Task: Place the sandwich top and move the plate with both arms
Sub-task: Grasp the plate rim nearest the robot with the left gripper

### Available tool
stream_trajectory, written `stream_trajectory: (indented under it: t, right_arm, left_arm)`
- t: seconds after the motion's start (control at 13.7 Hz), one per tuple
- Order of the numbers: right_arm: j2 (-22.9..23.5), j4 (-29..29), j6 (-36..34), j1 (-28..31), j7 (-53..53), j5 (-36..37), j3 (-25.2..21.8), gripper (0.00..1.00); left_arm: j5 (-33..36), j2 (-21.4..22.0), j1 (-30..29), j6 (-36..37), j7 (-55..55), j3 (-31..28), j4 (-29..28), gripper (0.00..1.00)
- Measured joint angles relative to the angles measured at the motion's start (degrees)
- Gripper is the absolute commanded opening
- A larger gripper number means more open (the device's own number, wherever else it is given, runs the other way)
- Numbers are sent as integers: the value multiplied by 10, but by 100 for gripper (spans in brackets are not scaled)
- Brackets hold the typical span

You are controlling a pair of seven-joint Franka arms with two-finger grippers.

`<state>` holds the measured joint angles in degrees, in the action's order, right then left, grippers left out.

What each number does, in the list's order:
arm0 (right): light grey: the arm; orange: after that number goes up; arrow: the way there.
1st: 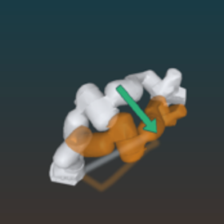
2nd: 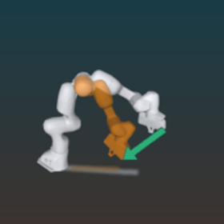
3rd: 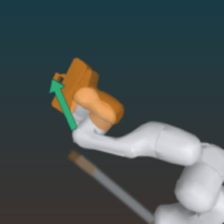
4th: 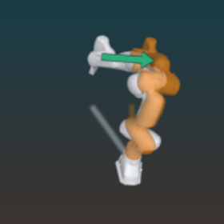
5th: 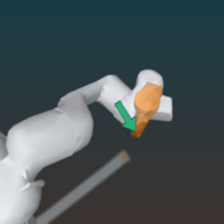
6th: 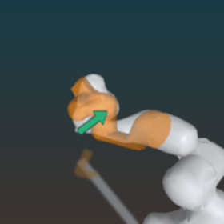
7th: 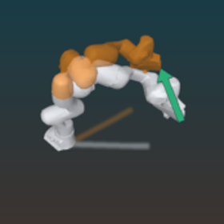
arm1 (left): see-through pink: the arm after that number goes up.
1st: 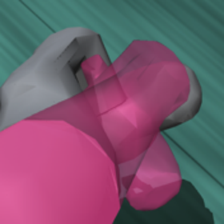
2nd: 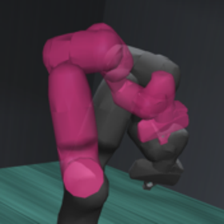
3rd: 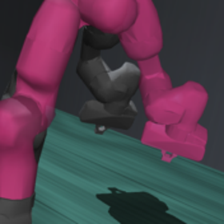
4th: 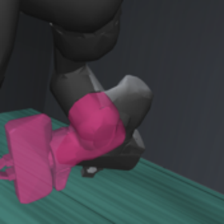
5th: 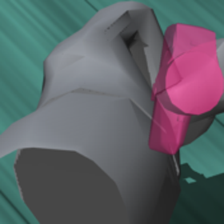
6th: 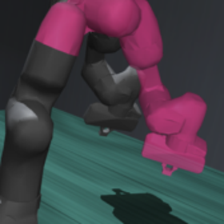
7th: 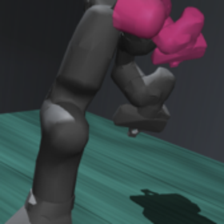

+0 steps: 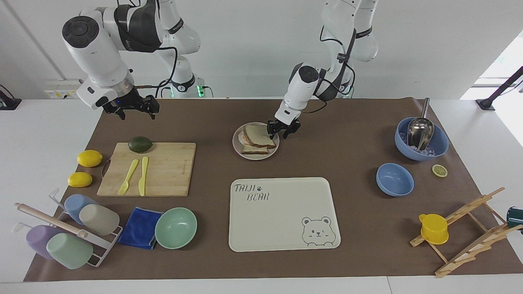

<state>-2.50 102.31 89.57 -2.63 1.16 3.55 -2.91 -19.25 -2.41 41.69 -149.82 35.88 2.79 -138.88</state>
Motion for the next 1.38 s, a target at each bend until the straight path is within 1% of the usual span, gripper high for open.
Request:
stream_trajectory:
  t: [0.29,0.8,0.95,1.09,1.16,1.24,1.38]
  right_arm:
    - [0,-37,5,9,0,-29,-20,100]
    - [0,-46,5,7,0,-30,-3,100]
    - [-1,-47,5,7,0,-30,-2,100]
    - [-1,-47,4,7,0,-30,-2,100]
    - [-1,-47,4,7,0,-30,-2,100]
    - [-1,-47,4,8,0,-30,-2,100]
    - [-1,-47,4,8,0,-30,-3,100]
  left_arm:
    - [0,0,0,0,0,-2,0,64]
    - [0,-1,-7,0,-33,-6,0,64]
    - [0,-2,-9,0,-44,-7,0,61]
    - [0,-4,-10,-1,-51,-9,1,58]
    - [0,-4,-11,-1,-54,-9,1,54]
    - [0,-5,-12,-1,-55,-9,2,47]
    - [0,-5,-12,-1,-57,-8,2,36]
